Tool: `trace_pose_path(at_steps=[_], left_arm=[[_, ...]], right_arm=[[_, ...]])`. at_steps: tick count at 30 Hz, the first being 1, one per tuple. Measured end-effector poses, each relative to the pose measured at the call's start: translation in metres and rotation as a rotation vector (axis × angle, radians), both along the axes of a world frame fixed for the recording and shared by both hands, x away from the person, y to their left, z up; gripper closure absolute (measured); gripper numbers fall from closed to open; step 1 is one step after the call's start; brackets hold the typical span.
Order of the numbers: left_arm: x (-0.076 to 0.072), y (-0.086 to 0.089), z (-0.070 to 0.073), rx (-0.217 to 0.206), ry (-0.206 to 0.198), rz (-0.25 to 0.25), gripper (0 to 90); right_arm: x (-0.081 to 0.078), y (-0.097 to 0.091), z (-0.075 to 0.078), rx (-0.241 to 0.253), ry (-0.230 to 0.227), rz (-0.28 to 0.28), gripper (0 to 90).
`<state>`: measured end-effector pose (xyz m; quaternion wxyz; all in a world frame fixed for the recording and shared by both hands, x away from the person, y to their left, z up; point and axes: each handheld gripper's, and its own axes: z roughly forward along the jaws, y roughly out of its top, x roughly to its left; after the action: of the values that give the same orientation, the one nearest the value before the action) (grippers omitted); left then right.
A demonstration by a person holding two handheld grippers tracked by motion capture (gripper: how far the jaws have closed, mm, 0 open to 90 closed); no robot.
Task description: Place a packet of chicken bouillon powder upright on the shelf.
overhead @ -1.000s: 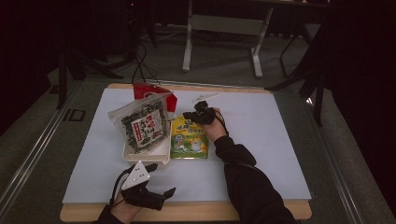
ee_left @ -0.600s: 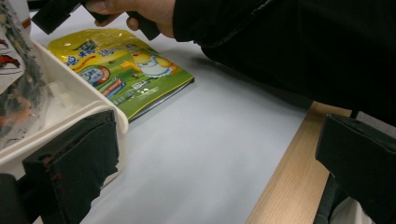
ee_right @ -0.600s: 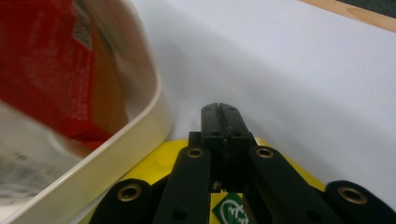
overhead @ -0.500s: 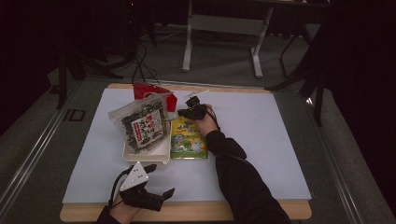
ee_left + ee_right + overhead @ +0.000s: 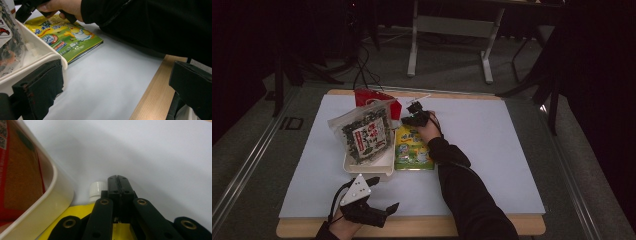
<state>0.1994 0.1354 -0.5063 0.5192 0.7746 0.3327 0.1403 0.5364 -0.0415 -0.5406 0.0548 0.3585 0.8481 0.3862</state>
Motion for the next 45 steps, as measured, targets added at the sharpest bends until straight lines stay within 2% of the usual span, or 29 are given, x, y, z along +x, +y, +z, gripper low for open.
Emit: trace_pose_path(at_steps=[11, 15, 19, 28, 36, 39, 45], left_arm=[[0.001, 0.0, -0.002, 0.003, 0.006, 0.0, 0.6], [0.001, 0.0, -0.002, 0.003, 0.007, -0.001, 0.7], [0.002, -0.001, -0.002, 0.003, 0.008, -0.004, 0.7], [0.002, -0.003, -0.001, 0.007, 0.006, -0.008, 0.6], [0.003, -0.005, -0.001, 0.01, 0.001, -0.007, 0.7], [0.003, -0.005, -0.001, 0.009, 0.001, -0.005, 0.7], [0.003, -0.006, -0.001, 0.015, 0.002, -0.009, 0.7]], right_arm=[[0.004, 0.005, -0.001, -0.048, 0.025, 0.0, 90.0], [0.0, 0.008, -0.002, -0.067, 0.033, 0.006, 90.0], [-0.004, 0.006, -0.002, -0.063, 0.043, 0.011, 90.0], [-0.028, 0.0, -0.002, -0.067, 0.049, 0.047, 90.0], [-0.056, -0.007, -0.001, -0.073, 0.057, 0.08, 90.0], [-0.065, -0.008, -0.001, -0.086, 0.046, 0.095, 90.0], [-0.083, -0.014, -0.001, -0.072, 0.056, 0.112, 90.0]])
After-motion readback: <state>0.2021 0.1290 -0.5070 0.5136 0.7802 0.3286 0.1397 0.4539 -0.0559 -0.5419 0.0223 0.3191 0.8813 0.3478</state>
